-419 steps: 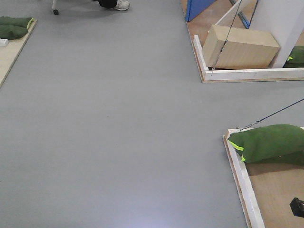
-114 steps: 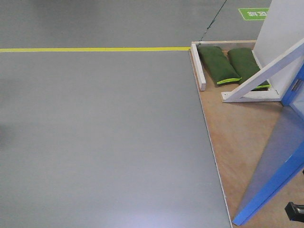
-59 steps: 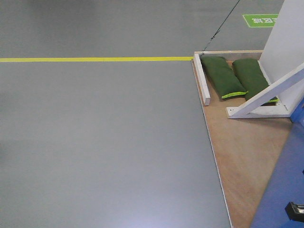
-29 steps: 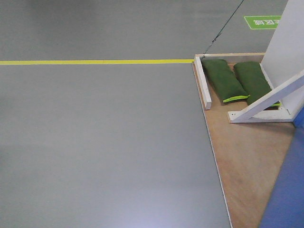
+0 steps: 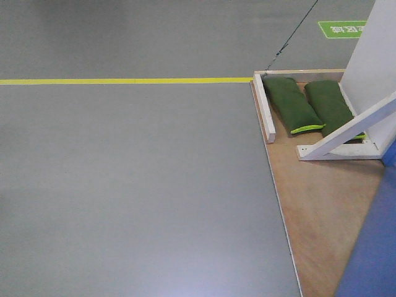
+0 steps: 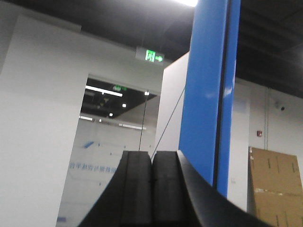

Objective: Move to blue door and open it

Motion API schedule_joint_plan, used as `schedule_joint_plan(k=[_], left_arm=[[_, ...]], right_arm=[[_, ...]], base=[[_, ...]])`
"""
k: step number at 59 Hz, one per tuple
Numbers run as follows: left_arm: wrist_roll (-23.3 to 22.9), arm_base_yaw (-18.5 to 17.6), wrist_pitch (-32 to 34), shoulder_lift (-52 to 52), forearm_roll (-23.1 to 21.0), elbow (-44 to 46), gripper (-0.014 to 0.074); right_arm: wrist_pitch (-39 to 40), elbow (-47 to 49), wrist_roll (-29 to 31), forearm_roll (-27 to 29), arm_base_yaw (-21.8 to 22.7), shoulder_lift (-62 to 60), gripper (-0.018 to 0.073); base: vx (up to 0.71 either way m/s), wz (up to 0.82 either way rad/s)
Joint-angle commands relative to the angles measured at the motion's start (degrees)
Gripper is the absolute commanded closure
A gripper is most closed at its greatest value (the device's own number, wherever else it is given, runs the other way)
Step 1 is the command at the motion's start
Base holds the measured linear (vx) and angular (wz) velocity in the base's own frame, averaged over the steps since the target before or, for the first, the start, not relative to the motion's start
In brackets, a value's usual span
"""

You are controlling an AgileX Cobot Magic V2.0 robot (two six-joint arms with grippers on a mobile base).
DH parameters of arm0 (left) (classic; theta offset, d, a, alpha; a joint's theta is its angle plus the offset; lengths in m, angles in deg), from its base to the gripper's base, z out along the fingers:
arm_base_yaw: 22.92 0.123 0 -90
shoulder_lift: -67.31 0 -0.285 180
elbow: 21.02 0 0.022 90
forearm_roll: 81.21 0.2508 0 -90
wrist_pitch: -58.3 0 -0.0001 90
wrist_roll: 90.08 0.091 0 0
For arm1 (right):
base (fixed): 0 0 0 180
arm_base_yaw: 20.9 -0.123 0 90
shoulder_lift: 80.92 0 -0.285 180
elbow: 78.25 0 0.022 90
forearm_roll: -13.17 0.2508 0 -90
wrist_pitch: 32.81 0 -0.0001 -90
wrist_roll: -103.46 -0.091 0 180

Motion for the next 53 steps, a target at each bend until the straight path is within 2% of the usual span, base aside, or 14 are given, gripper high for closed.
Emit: schedule_joint_plan(k=[1,8,17,27,34,37,41,44,46,53], left_arm=[[-0.4,0.1,4.6,-0.8,-0.1,1.5,0.0524],[-0.4,0.1,4.6,-0.8,-0.1,1.5,0.0524],[-0.4,0.1,4.6,-0.8,-0.1,1.5,0.0524],[-0.4,0.1,4.6,-0.8,-0.1,1.5,0.0524],[-0.4,0.1,4.6,-0.8,-0.1,1.5,0.0524],[-0.4,0.1,4.6,-0.8,-0.1,1.5,0.0524],[-0.4,0.1,4.6,-0.8,-0.1,1.5,0.0524],[-0.4,0.1,4.6,-0.8,-0.1,1.5,0.0524],[-0.4,0.1,4.6,-0.8,-0.1,1.5,0.0524],[-0.4,0.1,4.6,-0.8,-0.1,1.5,0.0524]], right_arm=[[3.8,8.9,0.1,-0.7,0.2,5.9,0.0551],[3.8,16.4,0.1,-1.2,0.2,9.7,0.0551],[3.7,23.6,0.1,-5.0,0.3,13.9,0.0551],[0.3,27.6,0.1,-11.8,0.3,17.7,0.0551],[-1.0,28.9,0.1,-11.9,0.3,20.0,0.0551],[-1.4,29.0,0.1,-9.6,0.3,20.8,0.0551],[-1.9,29.0,0.1,-3.3,0.3,21.8,0.0551],[-2.1,28.8,0.1,3.9,0.3,22.5,0.0551],[-2.5,28.0,0.1,11.4,0.3,22.8,0.0551],[-2.3,23.4,0.1,27.1,1.5,21.4,0.0551]], base=[[0.0,0.0],[0.0,0.0],[0.0,0.0],[0.0,0.0],[0.0,0.0],[0.0,0.0],[0.0,0.0],[0.0,0.0],[0.0,0.0],[0.0,0.0]])
